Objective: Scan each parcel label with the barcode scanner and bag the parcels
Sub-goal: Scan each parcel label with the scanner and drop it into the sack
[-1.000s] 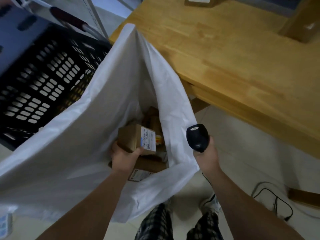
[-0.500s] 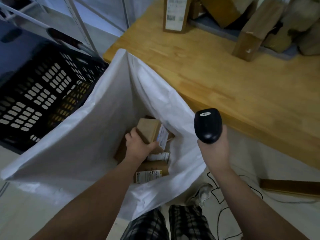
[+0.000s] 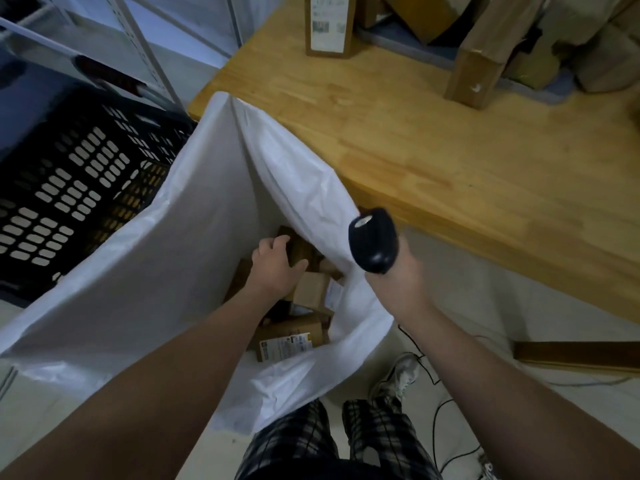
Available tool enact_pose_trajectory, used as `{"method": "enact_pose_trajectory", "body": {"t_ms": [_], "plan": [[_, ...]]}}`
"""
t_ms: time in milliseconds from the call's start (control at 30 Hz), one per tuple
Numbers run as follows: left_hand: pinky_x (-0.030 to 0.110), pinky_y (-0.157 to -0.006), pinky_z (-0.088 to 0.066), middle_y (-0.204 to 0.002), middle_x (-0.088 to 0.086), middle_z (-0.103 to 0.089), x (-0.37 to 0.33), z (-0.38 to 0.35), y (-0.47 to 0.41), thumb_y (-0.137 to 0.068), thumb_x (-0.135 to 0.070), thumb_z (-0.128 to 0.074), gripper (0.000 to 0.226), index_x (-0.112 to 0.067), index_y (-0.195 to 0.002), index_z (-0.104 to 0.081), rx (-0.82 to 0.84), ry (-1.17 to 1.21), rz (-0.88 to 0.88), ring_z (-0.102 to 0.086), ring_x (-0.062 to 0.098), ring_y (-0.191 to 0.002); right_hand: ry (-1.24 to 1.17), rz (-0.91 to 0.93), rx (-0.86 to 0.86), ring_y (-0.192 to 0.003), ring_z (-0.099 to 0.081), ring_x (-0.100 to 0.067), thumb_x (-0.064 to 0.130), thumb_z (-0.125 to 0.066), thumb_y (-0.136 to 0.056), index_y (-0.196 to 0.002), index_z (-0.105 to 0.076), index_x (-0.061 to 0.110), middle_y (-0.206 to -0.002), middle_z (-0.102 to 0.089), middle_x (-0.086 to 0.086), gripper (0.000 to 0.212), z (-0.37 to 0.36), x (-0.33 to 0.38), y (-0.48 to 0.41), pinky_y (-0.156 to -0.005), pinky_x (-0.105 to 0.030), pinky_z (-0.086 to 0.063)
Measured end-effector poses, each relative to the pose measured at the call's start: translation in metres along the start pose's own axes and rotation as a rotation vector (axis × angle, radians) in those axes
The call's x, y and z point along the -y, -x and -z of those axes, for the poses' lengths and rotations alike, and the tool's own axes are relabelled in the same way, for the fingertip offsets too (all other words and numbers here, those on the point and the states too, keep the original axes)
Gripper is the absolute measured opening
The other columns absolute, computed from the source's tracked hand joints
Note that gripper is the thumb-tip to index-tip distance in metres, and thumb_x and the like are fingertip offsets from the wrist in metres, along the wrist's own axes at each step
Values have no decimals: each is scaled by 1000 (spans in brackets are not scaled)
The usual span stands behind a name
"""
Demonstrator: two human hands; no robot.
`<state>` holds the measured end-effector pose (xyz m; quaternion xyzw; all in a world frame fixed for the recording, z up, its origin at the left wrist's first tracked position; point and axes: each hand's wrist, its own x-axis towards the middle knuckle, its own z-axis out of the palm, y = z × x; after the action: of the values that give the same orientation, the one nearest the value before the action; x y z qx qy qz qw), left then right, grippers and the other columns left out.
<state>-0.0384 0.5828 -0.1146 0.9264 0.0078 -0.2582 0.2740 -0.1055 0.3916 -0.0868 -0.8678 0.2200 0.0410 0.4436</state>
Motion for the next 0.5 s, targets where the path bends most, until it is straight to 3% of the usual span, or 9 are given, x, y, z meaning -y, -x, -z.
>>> {"method": "enact_pose_trajectory", "body": {"t_ms": [67, 200, 333, 500], "plan": [[41, -111, -28, -149, 12, -27, -4, 6, 2, -97, -36, -54, 61, -16, -148, -29, -18, -11, -25, -26, 32, -136, 60, -117, 33, -98, -59, -26, 11, -66, -83, -132, -45, 14, -112, -62, -5, 54, -1, 2, -5, -75, -32, -43], [40, -110, -30, -146, 11, -33, -13, 20, -1, -95, -31, -57, 56, -15, -144, -36, -93, 16, -119, -32, 31, -133, -323, -12, -41, -90, -57, -20, 18, -71, -72, -120, -51, 15, -93, -58, 11, 52, -12, 13, -6, -74, -32, -47], [40, -108, -31, -145, 12, -35, -29, 30, -5, -94, -26, -59, 56, -13, -144, -37, -130, 21, -186, -32, 32, -133, 66, -167, 110, -84, -55, -24, 12, -61, -81, -133, -44, 14, -96, -58, -4, 55, -7, -7, -14, -63, -31, -41], [36, -107, -30, -145, 10, -35, -68, 36, -17, -96, -26, -56, 54, -14, -145, -36, -160, 8, -300, -31, 28, -133, -56, -109, 42, -79, -53, -21, 7, -61, -85, -141, -38, 14, -92, -58, -3, 61, 15, -15, -30, -55, -25, -34]]}}
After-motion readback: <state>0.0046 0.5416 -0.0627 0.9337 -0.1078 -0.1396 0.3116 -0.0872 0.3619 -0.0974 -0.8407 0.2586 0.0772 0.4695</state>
